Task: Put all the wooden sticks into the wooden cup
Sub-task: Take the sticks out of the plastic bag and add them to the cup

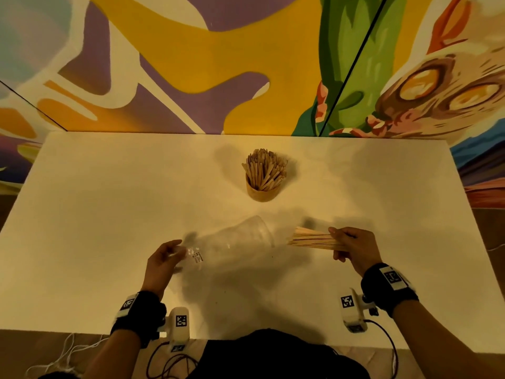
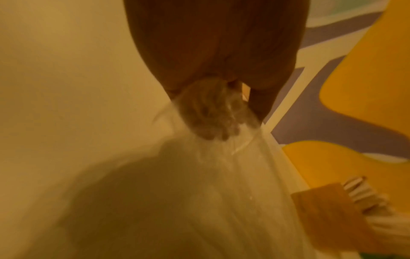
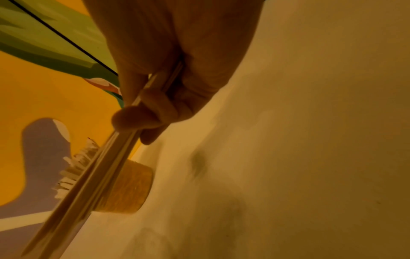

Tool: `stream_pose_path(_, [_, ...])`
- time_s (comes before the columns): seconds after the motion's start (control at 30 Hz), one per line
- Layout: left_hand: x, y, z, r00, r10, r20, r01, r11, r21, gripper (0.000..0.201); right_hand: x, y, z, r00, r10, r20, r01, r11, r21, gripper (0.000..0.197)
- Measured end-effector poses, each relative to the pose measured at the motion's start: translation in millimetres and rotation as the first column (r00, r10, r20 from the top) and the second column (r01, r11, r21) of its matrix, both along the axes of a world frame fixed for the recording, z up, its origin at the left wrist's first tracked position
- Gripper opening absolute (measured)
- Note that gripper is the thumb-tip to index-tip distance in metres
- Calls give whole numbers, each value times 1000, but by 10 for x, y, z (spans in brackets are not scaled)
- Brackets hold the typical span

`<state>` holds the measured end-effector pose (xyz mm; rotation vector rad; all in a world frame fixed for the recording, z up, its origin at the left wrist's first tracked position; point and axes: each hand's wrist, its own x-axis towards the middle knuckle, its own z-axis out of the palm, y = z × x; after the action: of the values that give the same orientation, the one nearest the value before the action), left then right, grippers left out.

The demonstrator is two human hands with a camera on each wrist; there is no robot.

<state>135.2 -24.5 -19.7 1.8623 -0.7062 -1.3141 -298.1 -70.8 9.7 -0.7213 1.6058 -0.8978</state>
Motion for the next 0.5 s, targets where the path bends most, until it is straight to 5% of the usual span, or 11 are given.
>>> stream_pose_path(0.13, [2, 43, -53, 924, -165, 344, 152, 986, 63, 41, 114, 77, -36, 999, 7, 31, -8, 1000, 22, 26])
stream_pose_path(0.2, [-77, 49, 68, 835, -152, 530, 217, 974, -63, 40, 222, 101, -36, 998, 35, 58, -38, 998, 41, 26])
stream_pose_path(0.3, [-356, 9, 354, 794, -316, 519, 447, 882, -146, 35, 416, 131, -32, 988, 134, 77, -140, 987, 78, 27])
stream_pose_path(0.37, [-616, -9, 522, 713, -563, 419, 643, 763, -70, 51, 584, 155, -31, 967, 243, 77, -250, 963, 97, 29])
stream_pose_path(0.5, [-1128, -59, 574, 335, -846, 415, 895, 423, 140, 83, 869, 179, 9, 926, 368, 88, -376, 920, 111, 28])
